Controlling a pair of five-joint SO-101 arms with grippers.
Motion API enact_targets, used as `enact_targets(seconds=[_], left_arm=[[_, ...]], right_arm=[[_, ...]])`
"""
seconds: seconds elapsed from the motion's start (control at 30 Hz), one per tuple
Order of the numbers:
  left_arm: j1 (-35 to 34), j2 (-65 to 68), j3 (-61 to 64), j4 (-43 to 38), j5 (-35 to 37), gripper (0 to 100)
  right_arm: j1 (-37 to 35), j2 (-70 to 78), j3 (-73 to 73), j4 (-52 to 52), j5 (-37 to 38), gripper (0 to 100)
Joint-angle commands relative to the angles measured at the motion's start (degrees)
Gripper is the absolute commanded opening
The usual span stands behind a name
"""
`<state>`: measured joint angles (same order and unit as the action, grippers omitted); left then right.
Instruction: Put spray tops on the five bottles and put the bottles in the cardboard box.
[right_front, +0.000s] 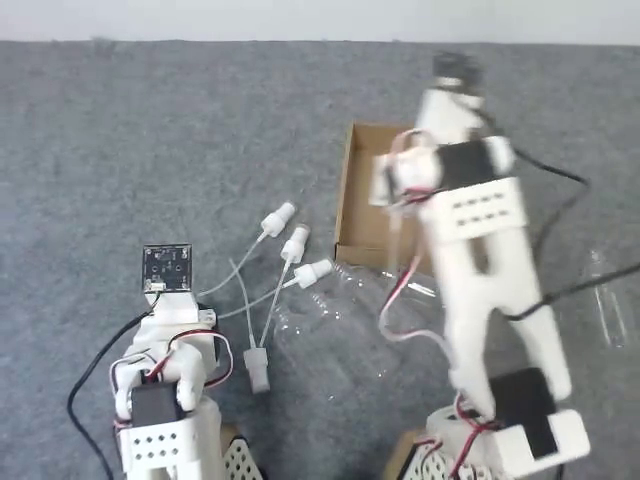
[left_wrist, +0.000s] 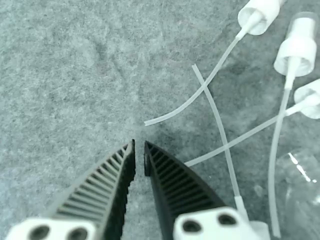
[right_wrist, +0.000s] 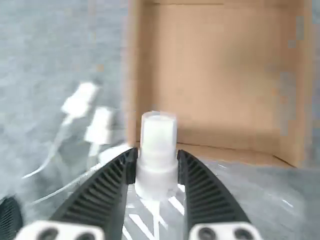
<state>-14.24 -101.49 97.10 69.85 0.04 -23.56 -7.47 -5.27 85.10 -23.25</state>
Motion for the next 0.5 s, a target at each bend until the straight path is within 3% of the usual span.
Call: enact_targets(seconds=[0.0, 0.47], left_arm=[[-0.26, -0.70, -0.48, 0.00, -0.53, 2], [-0.26, -0.70, -0.48, 0.00, -0.53, 2]], right_arm=[[-7.25, 2.86, -4.13, -4.62, -2.37, 5.2], [-13.93, 23.52, -4.66, -23.52, -24.00, 5.7]])
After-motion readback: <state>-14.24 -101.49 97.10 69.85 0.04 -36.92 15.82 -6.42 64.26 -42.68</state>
